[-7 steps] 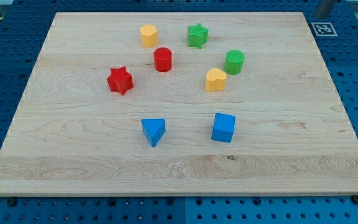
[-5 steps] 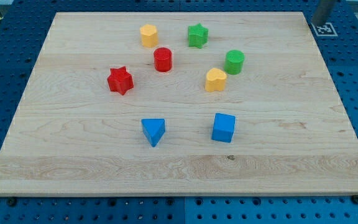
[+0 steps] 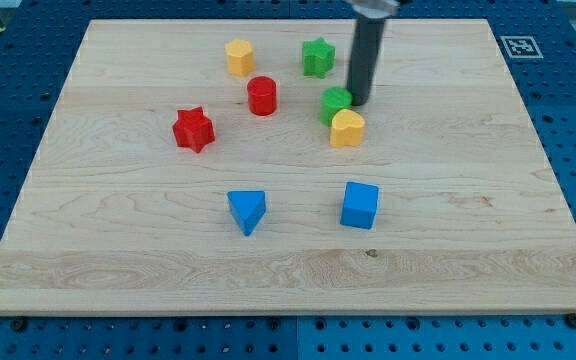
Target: Move the green circle to the bottom right of the red circle
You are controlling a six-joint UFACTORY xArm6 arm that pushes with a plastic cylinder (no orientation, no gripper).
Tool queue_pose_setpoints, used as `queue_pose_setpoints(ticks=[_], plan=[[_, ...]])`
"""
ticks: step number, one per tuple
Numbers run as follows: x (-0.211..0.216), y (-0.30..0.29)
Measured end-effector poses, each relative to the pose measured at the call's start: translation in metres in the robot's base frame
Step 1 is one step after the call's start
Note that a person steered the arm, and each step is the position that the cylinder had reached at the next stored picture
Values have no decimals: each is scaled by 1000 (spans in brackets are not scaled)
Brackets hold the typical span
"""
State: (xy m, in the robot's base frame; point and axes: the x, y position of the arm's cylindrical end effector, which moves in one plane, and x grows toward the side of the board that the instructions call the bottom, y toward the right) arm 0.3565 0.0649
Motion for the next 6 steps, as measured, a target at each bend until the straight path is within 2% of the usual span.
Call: queue_pose_setpoints(ticks=[1,3,5,6], plan=[[6,-29],[42,-35],[83,17],[89,15]])
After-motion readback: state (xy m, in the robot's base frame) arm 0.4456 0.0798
